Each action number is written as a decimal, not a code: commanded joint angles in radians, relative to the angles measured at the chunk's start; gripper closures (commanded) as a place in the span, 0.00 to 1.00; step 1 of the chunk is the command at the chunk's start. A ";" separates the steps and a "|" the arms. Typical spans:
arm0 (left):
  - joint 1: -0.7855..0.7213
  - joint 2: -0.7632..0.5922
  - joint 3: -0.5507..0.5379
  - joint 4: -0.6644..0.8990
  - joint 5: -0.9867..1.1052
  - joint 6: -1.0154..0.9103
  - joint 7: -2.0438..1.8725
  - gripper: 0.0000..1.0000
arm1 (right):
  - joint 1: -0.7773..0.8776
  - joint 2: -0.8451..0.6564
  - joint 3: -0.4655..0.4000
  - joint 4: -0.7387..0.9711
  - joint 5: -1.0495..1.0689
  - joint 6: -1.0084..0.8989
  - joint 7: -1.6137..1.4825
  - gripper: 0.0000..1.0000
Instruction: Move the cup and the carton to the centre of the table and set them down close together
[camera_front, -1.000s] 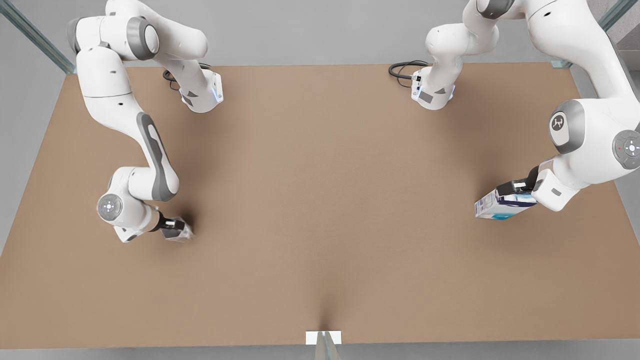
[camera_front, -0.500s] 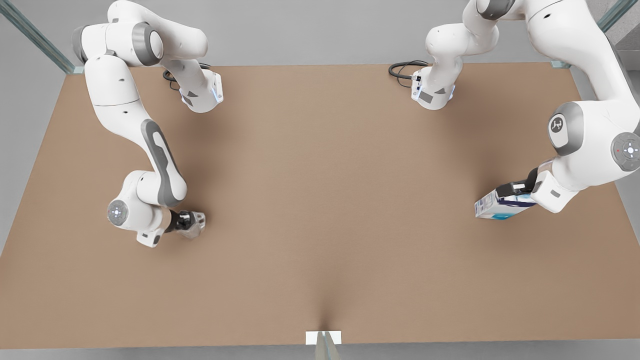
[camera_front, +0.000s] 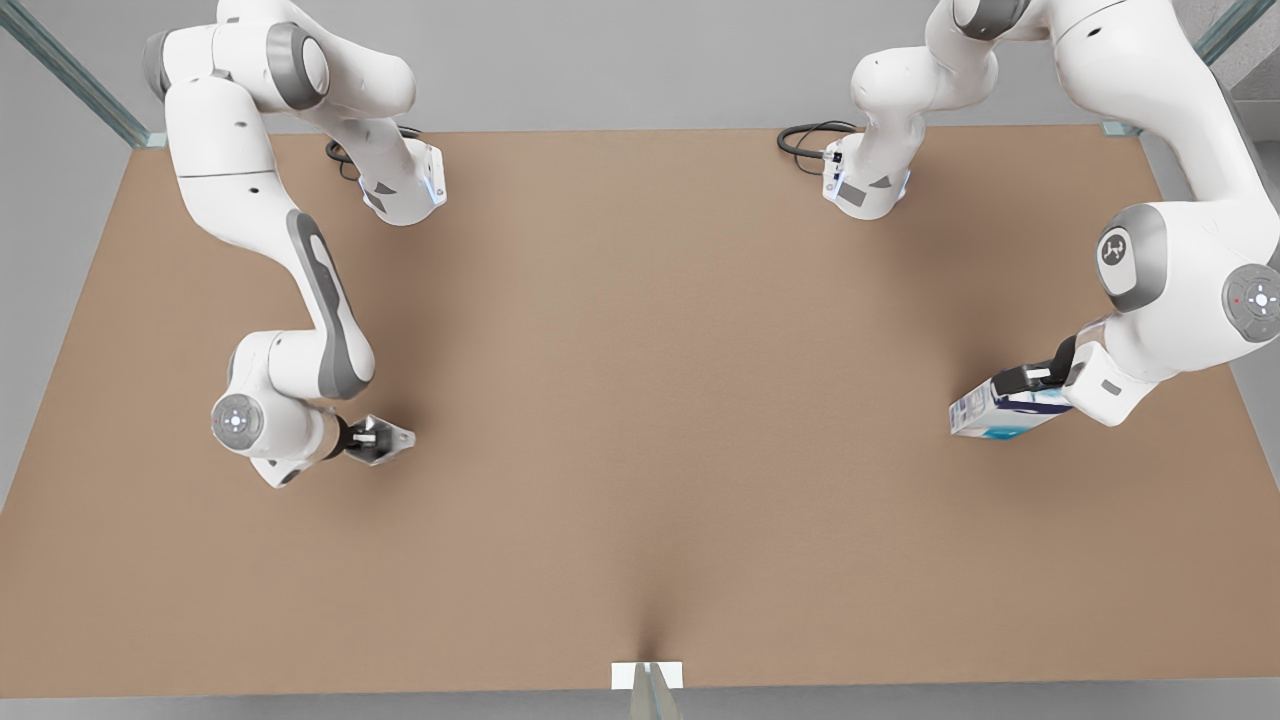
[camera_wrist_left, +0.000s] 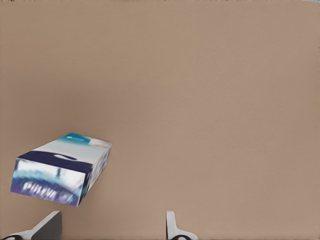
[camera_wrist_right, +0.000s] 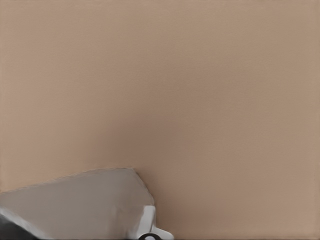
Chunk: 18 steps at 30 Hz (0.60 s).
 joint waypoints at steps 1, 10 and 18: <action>0.000 0.000 0.000 0.000 0.000 0.000 0.000 0.00 | 0.001 -0.005 0.002 -0.002 -0.035 -0.003 0.018 0.79; -0.002 0.000 0.000 -0.002 0.002 0.000 0.000 0.00 | 0.215 -0.028 0.003 0.047 0.062 -0.016 0.157 0.79; 0.000 0.034 0.000 0.000 0.021 0.040 0.206 0.00 | 0.462 0.078 -0.005 0.250 0.093 -0.014 0.536 0.79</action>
